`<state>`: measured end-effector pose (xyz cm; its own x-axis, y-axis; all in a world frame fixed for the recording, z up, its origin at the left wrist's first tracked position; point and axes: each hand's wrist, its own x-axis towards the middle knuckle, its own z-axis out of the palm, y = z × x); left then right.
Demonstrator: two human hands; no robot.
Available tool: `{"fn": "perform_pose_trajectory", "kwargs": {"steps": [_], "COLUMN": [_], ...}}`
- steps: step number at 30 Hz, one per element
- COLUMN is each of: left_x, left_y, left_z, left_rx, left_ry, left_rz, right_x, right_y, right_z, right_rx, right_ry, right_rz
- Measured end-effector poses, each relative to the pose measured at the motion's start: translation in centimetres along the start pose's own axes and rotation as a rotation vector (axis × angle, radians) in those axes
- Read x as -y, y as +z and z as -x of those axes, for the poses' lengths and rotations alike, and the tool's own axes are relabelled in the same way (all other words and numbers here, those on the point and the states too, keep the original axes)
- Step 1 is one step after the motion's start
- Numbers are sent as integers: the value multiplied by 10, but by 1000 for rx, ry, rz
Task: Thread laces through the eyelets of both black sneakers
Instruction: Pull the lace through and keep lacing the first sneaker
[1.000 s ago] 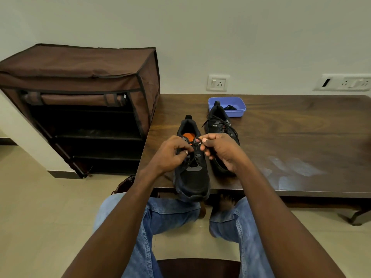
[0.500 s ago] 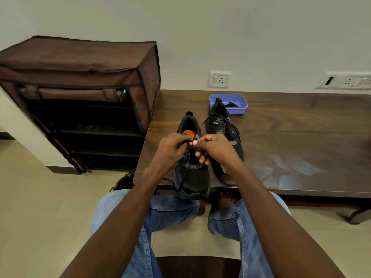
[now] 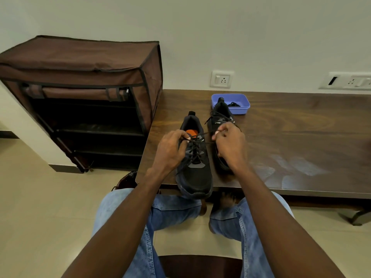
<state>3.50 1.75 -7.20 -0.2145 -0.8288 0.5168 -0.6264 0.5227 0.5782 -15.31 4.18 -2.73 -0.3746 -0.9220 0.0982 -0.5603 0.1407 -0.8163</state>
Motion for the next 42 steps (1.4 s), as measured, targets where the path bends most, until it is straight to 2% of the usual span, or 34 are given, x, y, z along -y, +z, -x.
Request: {"fn": "perform_pose_trajectory", "kwargs": {"steps": [2,4,12,18,21,25,28,31,33,36,39,42], "left_x": [0,-1,-2,-3,-4,-1,1,-6,-11,-17,-19,-20], "left_y": [1,1,5,2,2,6,10,9,6,1,0,-2], "left_z": [0,0,2,4,5,0,-4,-6,-8,-11,-13,-13], "left_rx": [6,-2,-22,13,18,47,95,155,137,129,92,-20], "left_ry": [-16,-25,4,46,68,67,2,-231,-397,-577,-619,-617], "left_rz": [1,0,-71,-119,-166,-146,-35,249,466,677,731,768], "right_x": [2,4,9,9,3,1,0,2,5,6,3,2], "right_y": [5,11,29,38,46,50,48,41,36,32,26,18], "right_z": [-4,-5,14,20,21,21,23,26,27,21,14,9], "right_rx": [-88,-55,161,224,181,41,-8,99,207,226,200,133], "right_ry": [-83,-93,-140,-259,-272,-318,-318,-277,-256,-210,-186,-173], "right_rz": [-137,-176,214,193,193,134,133,69,7,-22,5,-54]}}
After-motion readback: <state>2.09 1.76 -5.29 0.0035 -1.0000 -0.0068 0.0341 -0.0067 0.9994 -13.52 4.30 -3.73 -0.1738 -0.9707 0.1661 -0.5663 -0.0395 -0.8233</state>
